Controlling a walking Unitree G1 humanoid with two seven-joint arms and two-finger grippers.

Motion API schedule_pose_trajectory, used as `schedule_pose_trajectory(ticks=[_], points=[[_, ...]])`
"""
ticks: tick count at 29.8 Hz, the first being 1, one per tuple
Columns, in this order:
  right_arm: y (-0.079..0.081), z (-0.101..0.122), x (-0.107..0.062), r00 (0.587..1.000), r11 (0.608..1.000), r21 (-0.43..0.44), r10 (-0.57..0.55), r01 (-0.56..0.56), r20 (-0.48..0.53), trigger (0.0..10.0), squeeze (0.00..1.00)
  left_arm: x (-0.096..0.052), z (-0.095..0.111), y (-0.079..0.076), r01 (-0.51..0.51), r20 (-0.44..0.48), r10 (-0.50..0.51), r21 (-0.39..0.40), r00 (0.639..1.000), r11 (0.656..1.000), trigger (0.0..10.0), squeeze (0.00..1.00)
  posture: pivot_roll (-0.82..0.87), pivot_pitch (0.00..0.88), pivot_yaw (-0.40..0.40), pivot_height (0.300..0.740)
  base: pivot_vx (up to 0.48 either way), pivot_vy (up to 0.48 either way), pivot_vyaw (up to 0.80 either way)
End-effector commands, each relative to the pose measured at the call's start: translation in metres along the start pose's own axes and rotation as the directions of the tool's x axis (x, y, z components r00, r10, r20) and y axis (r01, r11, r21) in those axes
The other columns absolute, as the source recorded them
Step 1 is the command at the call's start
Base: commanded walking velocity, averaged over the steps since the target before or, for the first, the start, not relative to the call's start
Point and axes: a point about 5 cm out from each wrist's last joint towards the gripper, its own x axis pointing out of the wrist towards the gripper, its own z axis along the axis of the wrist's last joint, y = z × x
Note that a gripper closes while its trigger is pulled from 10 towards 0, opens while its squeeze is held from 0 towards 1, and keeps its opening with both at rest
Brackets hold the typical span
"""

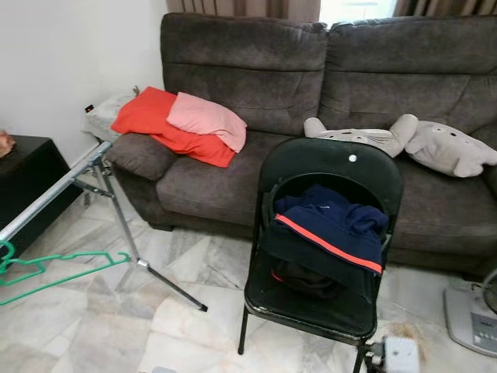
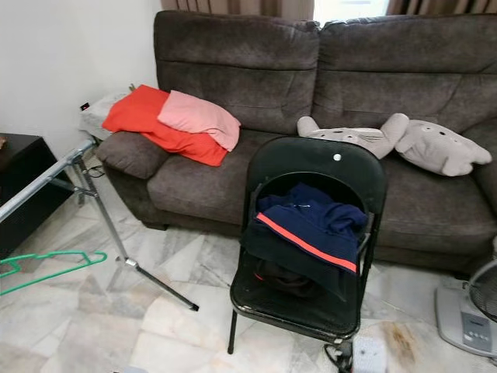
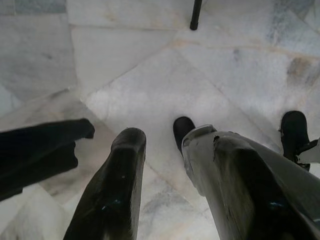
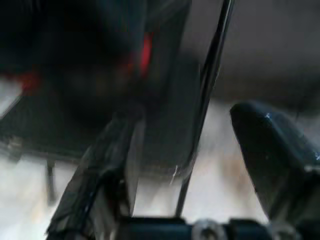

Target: Hang hanger

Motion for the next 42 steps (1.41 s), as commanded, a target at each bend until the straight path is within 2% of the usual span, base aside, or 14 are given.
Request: schedule_pose_trajectory(ticks=[1, 6, 10, 13, 14, 15, 16, 19, 22, 30, 31, 32, 33, 42], points=[[-0.004, 0.041, -0.004, 0.980, 0.996, -0.089, 0.009, 0.009, 0.199, 10.0, 0.00, -0.001, -0.006, 0.000, -0.002, -0.023, 0.002, 0.002, 1.000, 1.000, 10.0, 0.00, -0.08, 0.058, 0.039, 0.740, 0.000, 0.000, 0.00], [-0.002, 0.058, -0.013, 0.960, 0.988, -0.155, 0.034, 0.010, 0.278, 10.0, 0.00, -0.001, -0.005, -0.002, 0.002, -0.024, -0.002, 0.002, 1.000, 1.000, 10.0, 0.00, -0.08, 0.063, 0.034, 0.740, 0.000, 0.000, 0.00], [0.006, 0.075, -0.026, 0.935, 0.953, -0.301, 0.083, 0.026, 0.344, 10.0, 0.00, 0.000, -0.005, -0.002, 0.002, -0.023, -0.002, 0.001, 1.000, 1.000, 10.0, 0.00, -0.07, 0.073, 0.036, 0.740, 0.000, 0.000, 0.00], [0.012, 0.087, -0.023, 0.928, 0.916, -0.400, 0.122, 0.031, 0.351, 10.0, 0.00, -0.001, -0.007, 0.000, -0.001, -0.029, 0.001, 0.004, 1.000, 1.000, 10.0, 0.00, -0.07, 0.079, 0.041, 0.740, 0.000, 0.000, 0.00], [0.014, 0.092, -0.020, 0.926, 0.905, -0.424, 0.135, 0.030, 0.354, 10.0, 0.55, -0.002, -0.008, 0.001, -0.002, -0.031, 0.002, 0.005, 1.000, 1.000, 10.0, 0.00, -0.07, 0.079, 0.041, 0.740, 0.000, 0.000, 0.00], [0.015, 0.095, -0.017, 0.924, 0.897, -0.441, 0.147, 0.025, 0.352, 10.0, 0.85, -0.002, -0.008, 0.002, -0.003, -0.032, 0.003, 0.005, 0.999, 1.000, 10.0, 0.00, -0.07, 0.079, 0.042, 0.740, 0.000, 0.000, 0.00], [0.018, 0.094, -0.013, 0.929, 0.881, -0.473, 0.189, -0.017, 0.317, 10.0, 1.00, -0.002, -0.008, 0.002, -0.004, -0.032, 0.004, 0.006, 0.999, 1.000, 10.0, 0.00, -0.07, 0.079, 0.041, 0.740, 0.000, 0.000, 0.00], [0.025, 0.079, -0.004, 0.945, 0.792, -0.596, 0.281, -0.131, 0.166, 10.0, 1.00, -0.002, -0.007, 0.003, -0.003, -0.033, 0.003, 0.004, 0.999, 1.000, 10.0, 0.00, -0.07, 0.077, 0.037, 0.740, 0.000, 0.000, 0.00], [0.024, 0.077, -0.003, 0.945, 0.738, -0.663, 0.294, -0.127, 0.146, 10.0, 1.00, -0.001, -0.007, 0.002, -0.002, -0.031, 0.002, 0.000, 1.000, 1.000, 10.0, 0.00, -0.06, 0.077, 0.039, 0.740, 0.000, 0.000, 0.00], [0.020, 0.085, 0.009, 0.962, 0.729, -0.680, 0.233, -0.074, 0.145, 10.0, 0.99, -0.001, -0.008, 0.000, 0.004, -0.039, -0.004, 0.005, 0.999, 1.000, 10.0, 0.00, -0.06, 0.072, 0.043, 0.740, 0.000, 0.000, 0.00], [0.019, 0.087, 0.014, 0.965, 0.718, -0.693, 0.222, -0.065, 0.139, 10.0, 0.20, -0.001, -0.009, 0.000, 0.004, -0.045, -0.004, 0.007, 0.999, 1.000, 10.0, 0.00, -0.06, 0.068, 0.041, 0.740, 0.000, 0.000, 0.00], [0.018, 0.088, 0.016, 0.967, 0.717, -0.694, 0.216, -0.061, 0.137, 10.0, 0.20, -0.001, -0.009, -0.001, 0.004, -0.047, -0.004, 0.008, 0.999, 1.000, 10.0, 0.00, -0.06, 0.068, 0.041, 0.740, 0.000, 0.000, 0.00], [0.018, 0.088, 0.017, 0.968, 0.716, -0.695, 0.212, -0.059, 0.136, 10.0, 0.00, -0.001, -0.010, -0.001, 0.003, -0.050, -0.003, 0.007, 0.999, 1.000, 10.0, 0.00, -0.06, 0.068, 0.041, 0.740, 0.000, 0.000, 0.00], [0.018, 0.091, 0.032, 0.964, 0.708, -0.702, 0.232, -0.076, 0.130, 10.0, 0.00, -0.002, -0.012, 0.000, 0.003, -0.059, -0.002, 0.009, 0.998, 1.000, 10.0, 0.00, -0.05, 0.056, 0.039, 0.740, 0.000, 0.000, 0.00]])
